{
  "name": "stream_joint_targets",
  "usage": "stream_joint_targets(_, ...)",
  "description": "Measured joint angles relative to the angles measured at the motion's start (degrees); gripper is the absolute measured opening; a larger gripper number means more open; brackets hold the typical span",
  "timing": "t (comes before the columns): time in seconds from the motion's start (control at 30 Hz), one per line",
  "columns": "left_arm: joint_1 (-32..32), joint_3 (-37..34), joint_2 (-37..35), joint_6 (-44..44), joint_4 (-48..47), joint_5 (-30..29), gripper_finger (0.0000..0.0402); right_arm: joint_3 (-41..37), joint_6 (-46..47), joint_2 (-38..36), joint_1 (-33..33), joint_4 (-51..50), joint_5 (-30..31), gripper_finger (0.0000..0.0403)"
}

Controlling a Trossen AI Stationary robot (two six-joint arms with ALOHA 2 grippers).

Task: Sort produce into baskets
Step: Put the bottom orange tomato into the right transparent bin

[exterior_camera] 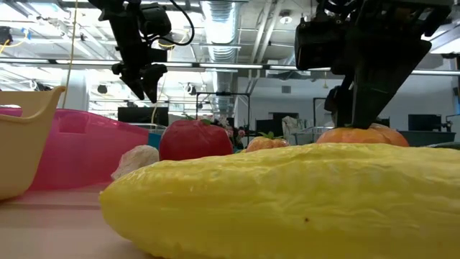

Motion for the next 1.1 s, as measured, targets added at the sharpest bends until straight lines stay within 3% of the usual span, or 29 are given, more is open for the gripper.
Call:
stream_joint_targets(0.23,0.01,0.0,0.0,0.01,-0.01,-0.01,0.0291,0.0,-3.43,0.0,-0.02,0.09,-1.15,0.0356)
stream_joint_targets(0.5,0.0,0.0,0.0,0.01,-0.01,-0.01,0.0291,-0.09,-3.91,0.07,-0.01,-0.08,-1.84,0.0396)
stream_joint_targets(1.1,0.0,0.0,0.0,0.01,-0.01,-0.01,0.0291,-0.07,-13.3,-0.46,-1.82,0.04,-1.73,0.0386)
